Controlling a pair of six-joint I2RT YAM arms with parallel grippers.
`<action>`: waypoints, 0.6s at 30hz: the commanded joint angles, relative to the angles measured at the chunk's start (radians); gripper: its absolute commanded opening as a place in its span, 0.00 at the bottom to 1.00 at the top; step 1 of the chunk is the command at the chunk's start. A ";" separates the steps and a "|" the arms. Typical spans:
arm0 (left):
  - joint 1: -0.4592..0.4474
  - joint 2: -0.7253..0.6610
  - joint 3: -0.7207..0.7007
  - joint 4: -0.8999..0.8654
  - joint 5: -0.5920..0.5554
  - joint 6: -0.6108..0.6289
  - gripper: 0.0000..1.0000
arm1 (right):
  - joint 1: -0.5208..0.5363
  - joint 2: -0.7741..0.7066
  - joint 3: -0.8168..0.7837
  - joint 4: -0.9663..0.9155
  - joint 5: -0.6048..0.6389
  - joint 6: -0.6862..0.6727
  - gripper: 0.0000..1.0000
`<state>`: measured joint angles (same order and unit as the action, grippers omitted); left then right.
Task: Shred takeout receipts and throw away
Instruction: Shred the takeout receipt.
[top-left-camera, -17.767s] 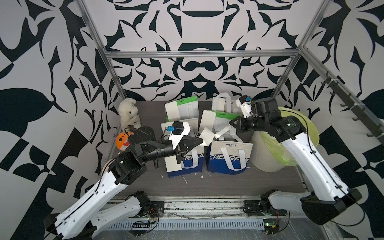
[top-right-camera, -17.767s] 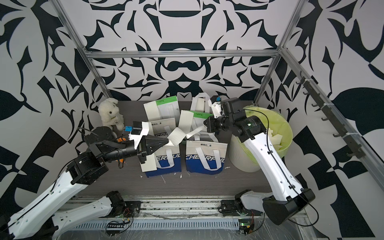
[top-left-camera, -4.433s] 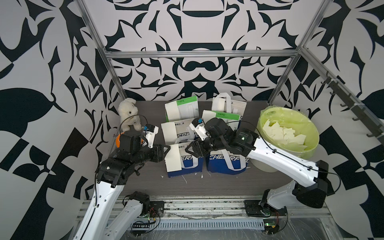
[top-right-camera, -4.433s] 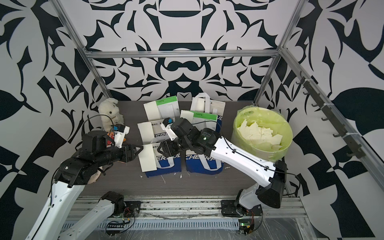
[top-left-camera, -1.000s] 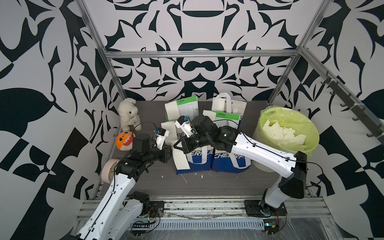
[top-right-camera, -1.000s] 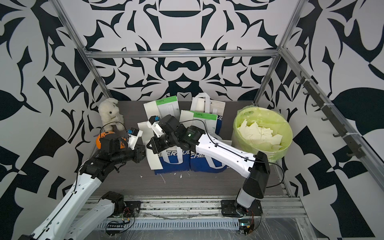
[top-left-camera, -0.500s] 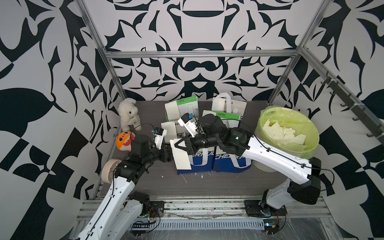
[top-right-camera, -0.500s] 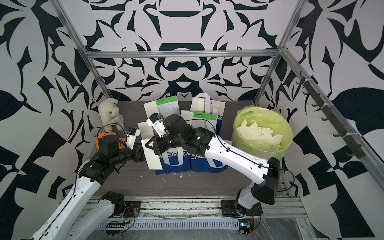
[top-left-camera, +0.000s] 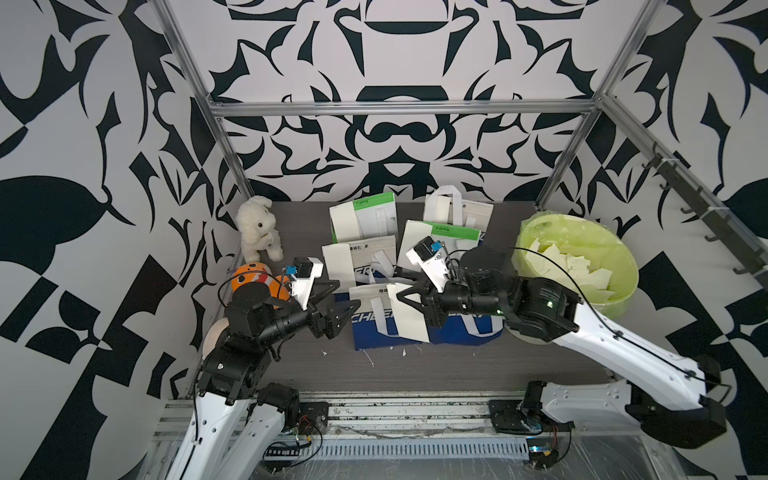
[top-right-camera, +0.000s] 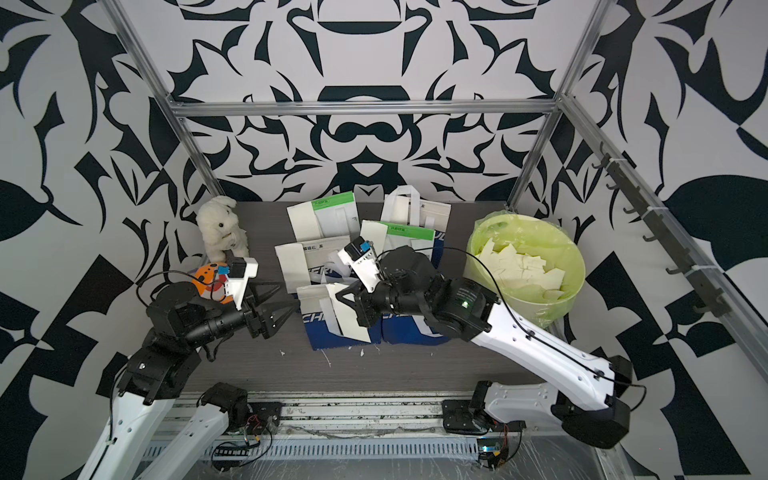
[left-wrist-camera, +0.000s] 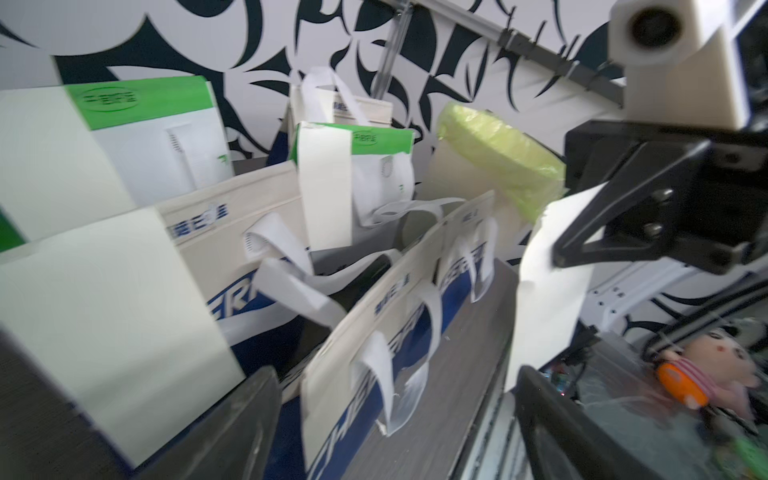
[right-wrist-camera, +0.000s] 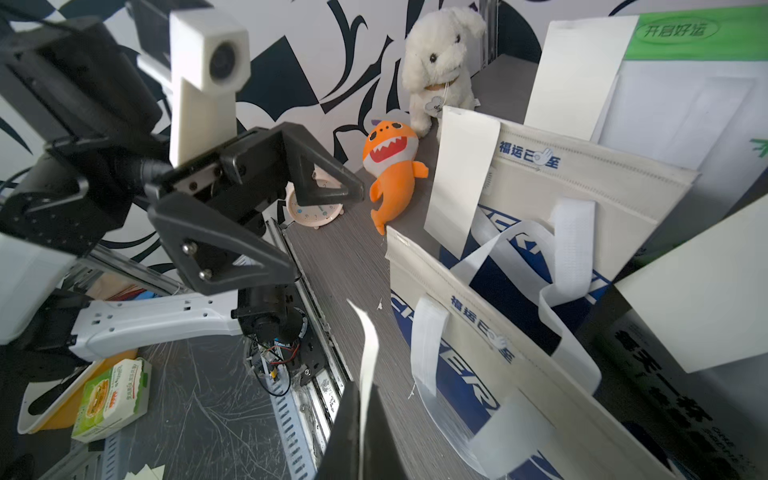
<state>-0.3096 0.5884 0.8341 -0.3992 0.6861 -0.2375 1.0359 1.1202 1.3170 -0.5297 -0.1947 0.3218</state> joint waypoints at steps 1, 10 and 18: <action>-0.017 0.068 0.075 0.077 0.165 -0.105 0.84 | 0.003 -0.091 -0.086 0.148 -0.018 -0.033 0.00; -0.334 0.195 0.162 0.112 -0.022 -0.074 0.79 | 0.003 -0.139 -0.140 0.164 -0.050 -0.035 0.00; -0.484 0.285 0.131 0.241 -0.123 -0.089 0.72 | 0.003 -0.149 -0.147 0.157 -0.090 -0.036 0.00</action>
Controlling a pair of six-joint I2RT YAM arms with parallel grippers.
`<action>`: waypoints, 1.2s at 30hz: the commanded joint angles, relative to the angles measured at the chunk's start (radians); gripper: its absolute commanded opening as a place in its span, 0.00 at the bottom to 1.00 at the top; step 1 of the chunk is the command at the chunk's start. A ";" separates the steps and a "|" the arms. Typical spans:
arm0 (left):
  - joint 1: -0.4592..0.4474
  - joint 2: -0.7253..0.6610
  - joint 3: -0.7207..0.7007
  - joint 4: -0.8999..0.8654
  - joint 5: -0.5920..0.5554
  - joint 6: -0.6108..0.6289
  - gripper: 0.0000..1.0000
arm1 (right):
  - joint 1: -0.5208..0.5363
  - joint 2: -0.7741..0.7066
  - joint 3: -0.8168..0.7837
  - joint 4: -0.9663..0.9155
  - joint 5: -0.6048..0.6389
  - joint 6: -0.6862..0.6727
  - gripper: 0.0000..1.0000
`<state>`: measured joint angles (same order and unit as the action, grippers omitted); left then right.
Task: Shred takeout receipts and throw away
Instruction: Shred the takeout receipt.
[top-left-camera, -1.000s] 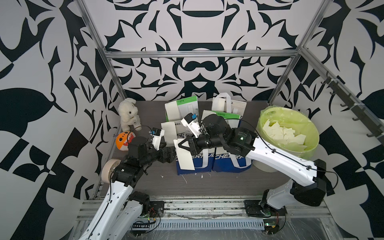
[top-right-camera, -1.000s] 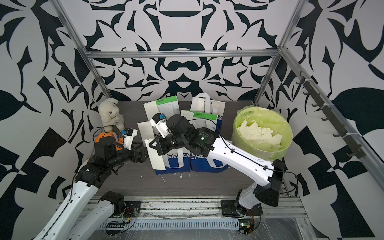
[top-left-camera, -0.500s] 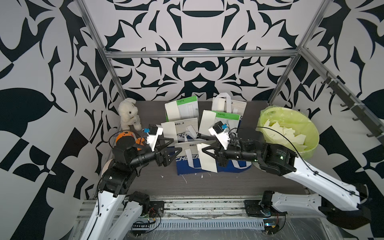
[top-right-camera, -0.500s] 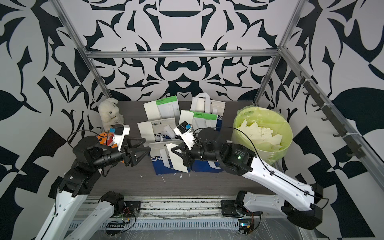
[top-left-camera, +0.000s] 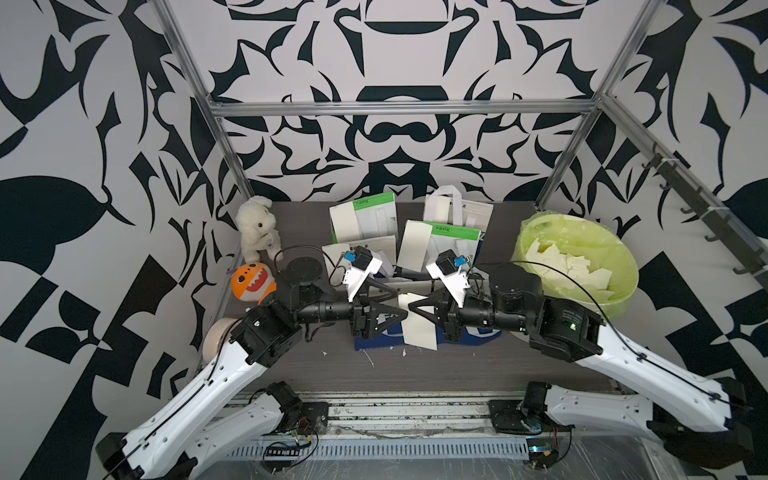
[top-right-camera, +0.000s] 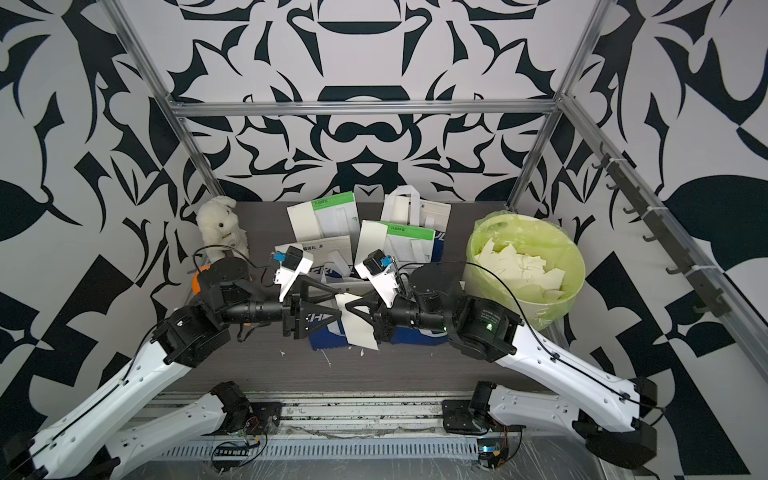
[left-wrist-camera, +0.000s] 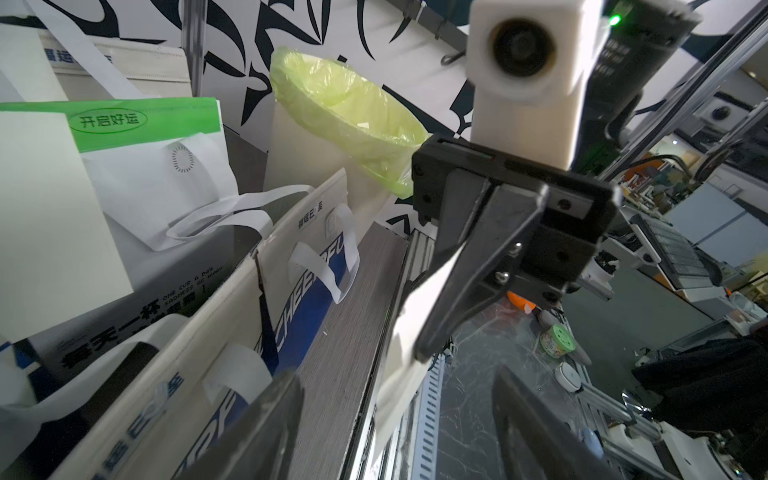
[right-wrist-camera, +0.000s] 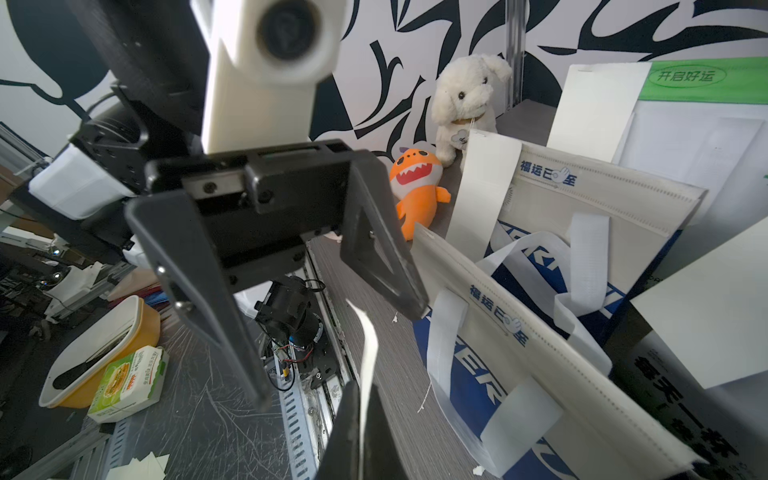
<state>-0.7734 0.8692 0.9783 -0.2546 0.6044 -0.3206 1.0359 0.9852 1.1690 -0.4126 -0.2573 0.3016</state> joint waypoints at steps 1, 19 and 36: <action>-0.027 0.010 -0.018 0.116 -0.041 -0.009 0.71 | 0.003 -0.011 0.001 0.039 -0.033 -0.014 0.00; -0.047 0.000 -0.038 0.150 -0.018 -0.007 0.38 | 0.004 -0.003 0.000 0.030 0.000 -0.009 0.00; -0.047 -0.041 -0.083 0.150 -0.058 -0.025 0.18 | 0.003 0.021 0.012 0.014 -0.019 -0.010 0.00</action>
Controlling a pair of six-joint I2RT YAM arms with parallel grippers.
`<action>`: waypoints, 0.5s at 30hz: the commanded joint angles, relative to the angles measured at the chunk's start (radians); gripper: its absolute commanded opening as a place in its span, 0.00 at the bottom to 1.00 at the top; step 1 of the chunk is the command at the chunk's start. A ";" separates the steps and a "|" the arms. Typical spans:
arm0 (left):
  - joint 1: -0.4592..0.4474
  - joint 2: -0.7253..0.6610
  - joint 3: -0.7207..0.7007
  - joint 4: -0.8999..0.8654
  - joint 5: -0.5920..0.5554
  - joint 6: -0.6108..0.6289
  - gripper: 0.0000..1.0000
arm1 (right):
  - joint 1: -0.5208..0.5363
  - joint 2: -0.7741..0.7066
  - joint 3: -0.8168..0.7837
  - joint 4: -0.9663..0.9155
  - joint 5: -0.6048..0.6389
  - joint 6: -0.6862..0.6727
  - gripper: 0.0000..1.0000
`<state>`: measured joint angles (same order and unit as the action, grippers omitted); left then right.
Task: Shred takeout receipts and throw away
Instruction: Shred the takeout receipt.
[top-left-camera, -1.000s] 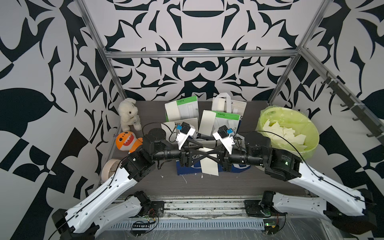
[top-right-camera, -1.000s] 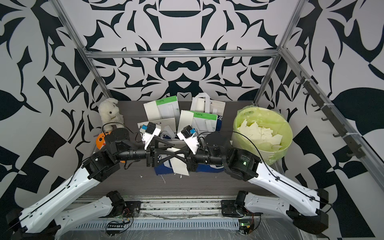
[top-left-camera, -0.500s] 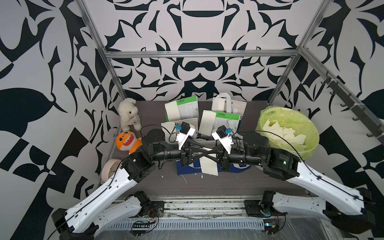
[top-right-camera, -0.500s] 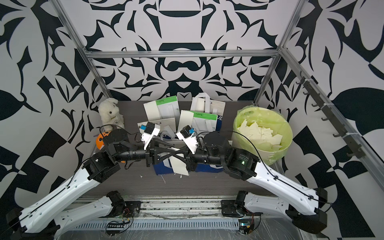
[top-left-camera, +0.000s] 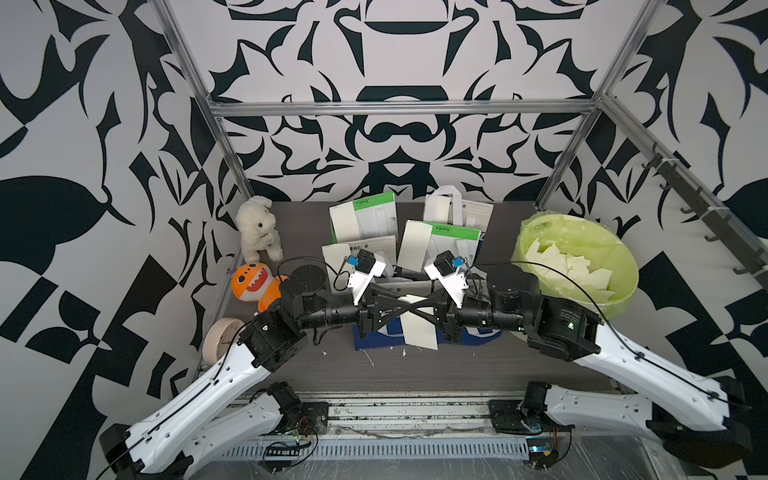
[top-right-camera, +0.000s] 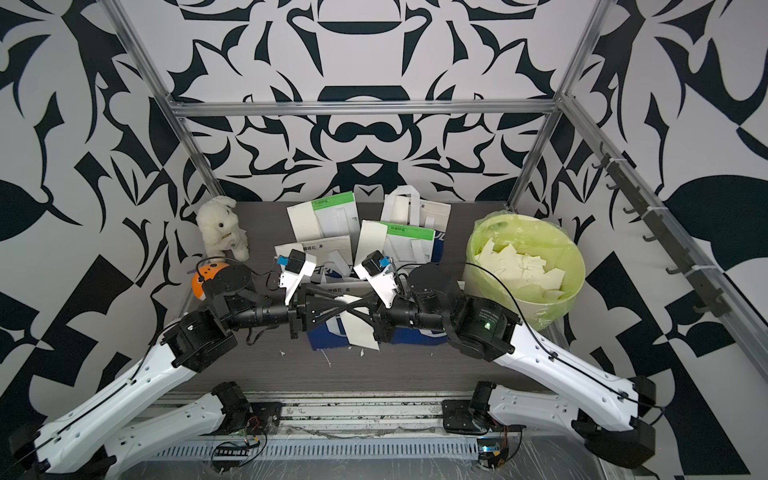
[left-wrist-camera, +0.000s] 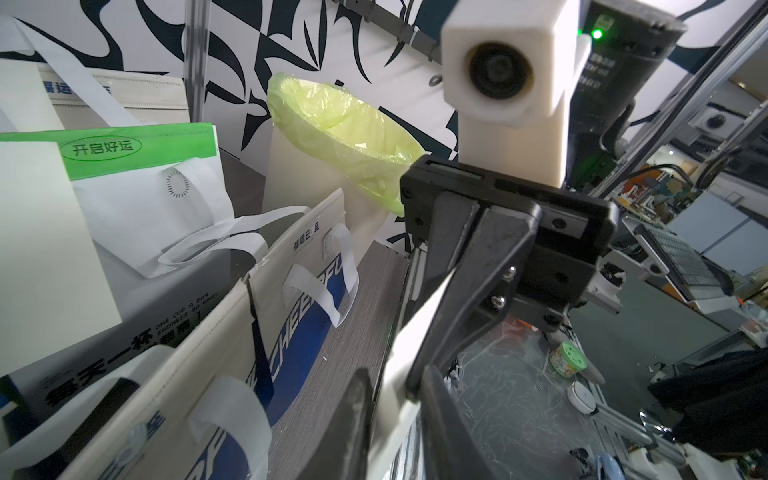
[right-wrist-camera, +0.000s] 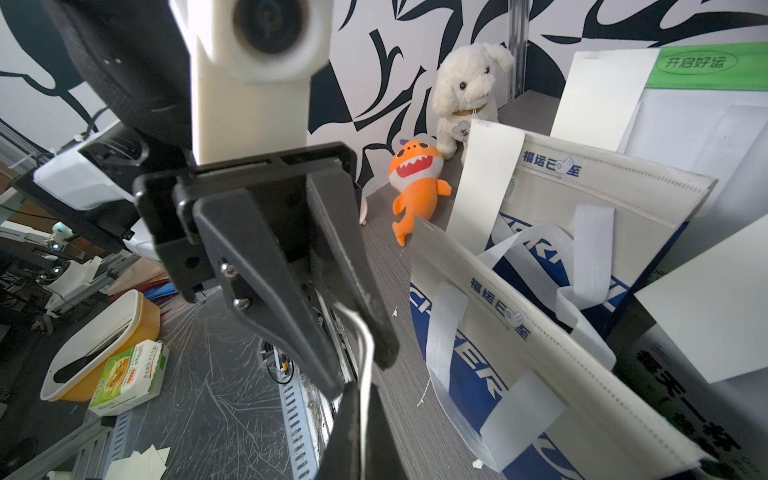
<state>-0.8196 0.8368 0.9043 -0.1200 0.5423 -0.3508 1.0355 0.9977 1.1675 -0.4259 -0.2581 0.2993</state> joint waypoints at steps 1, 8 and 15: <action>-0.001 -0.009 -0.007 0.014 0.007 0.007 0.15 | 0.003 0.011 0.014 0.026 -0.018 -0.008 0.00; -0.001 -0.019 -0.006 0.002 0.006 0.021 0.00 | 0.003 0.018 0.024 0.015 0.016 -0.005 0.14; -0.001 -0.012 -0.001 -0.026 0.002 0.031 0.00 | 0.004 -0.014 0.043 -0.016 0.042 -0.029 0.45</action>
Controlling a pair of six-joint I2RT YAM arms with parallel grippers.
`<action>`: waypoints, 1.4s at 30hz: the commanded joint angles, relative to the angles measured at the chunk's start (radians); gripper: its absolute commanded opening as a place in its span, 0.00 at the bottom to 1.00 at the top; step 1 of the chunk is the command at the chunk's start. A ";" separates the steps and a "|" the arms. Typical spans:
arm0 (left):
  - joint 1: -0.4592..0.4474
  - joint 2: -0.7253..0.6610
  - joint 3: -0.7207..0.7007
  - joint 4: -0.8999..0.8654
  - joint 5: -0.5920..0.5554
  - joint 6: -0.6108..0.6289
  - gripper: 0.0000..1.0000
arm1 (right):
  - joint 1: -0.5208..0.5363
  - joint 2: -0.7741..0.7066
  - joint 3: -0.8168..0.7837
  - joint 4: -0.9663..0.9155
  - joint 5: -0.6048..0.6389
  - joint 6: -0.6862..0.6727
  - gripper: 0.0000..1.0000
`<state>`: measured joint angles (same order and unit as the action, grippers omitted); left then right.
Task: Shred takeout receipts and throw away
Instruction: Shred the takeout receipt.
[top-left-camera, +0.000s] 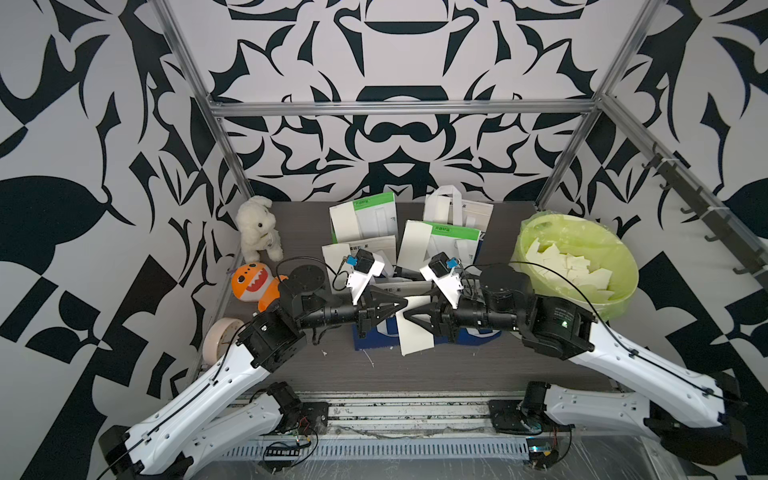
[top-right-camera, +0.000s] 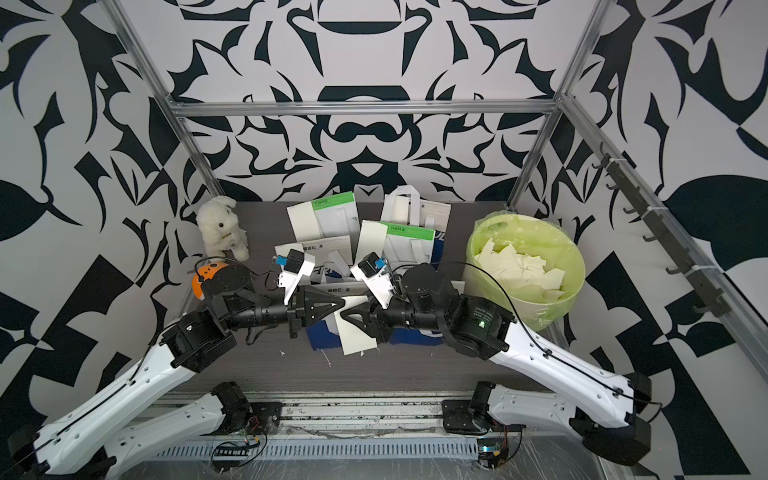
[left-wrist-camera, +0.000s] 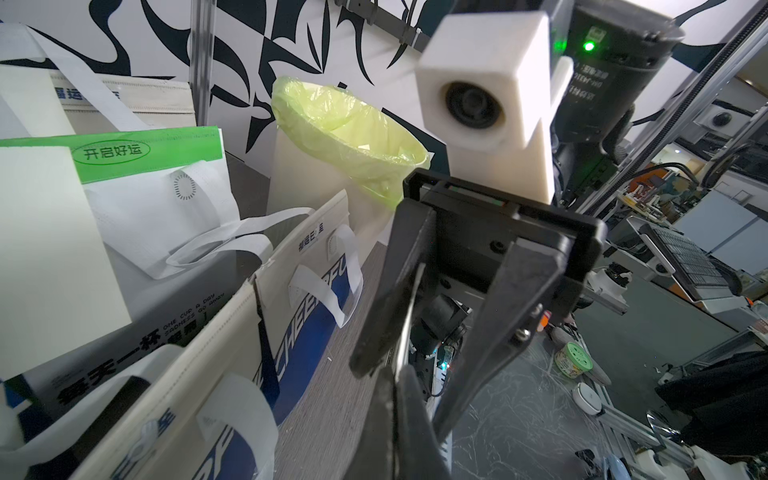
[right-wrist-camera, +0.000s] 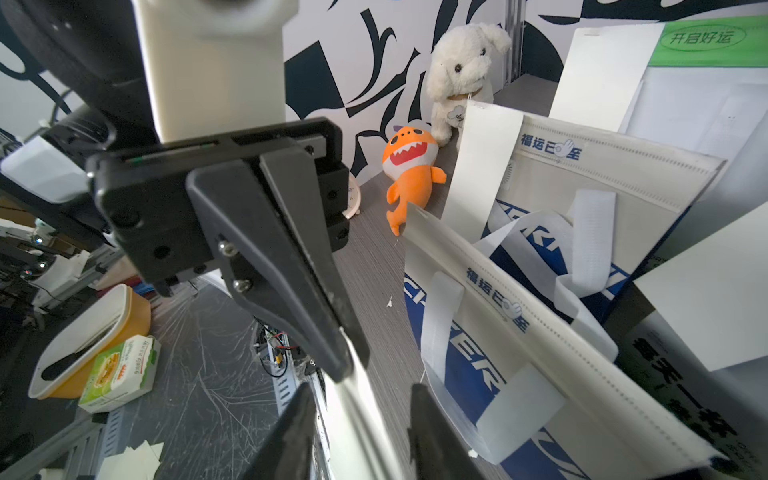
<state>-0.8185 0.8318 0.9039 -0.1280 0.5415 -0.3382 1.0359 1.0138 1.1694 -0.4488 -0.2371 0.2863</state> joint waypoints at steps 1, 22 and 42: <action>-0.001 -0.006 0.001 -0.021 0.004 0.019 0.00 | 0.003 -0.035 0.044 0.003 0.023 -0.020 0.46; -0.002 0.010 0.015 -0.025 0.000 0.014 0.01 | 0.003 -0.026 0.038 0.048 0.013 -0.002 0.00; -0.002 0.010 0.007 0.043 0.029 0.008 0.00 | 0.003 -0.044 0.027 0.050 0.016 0.003 0.00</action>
<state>-0.8185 0.8444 0.9039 -0.1116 0.5468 -0.3370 1.0359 0.9932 1.1862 -0.4435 -0.2199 0.2855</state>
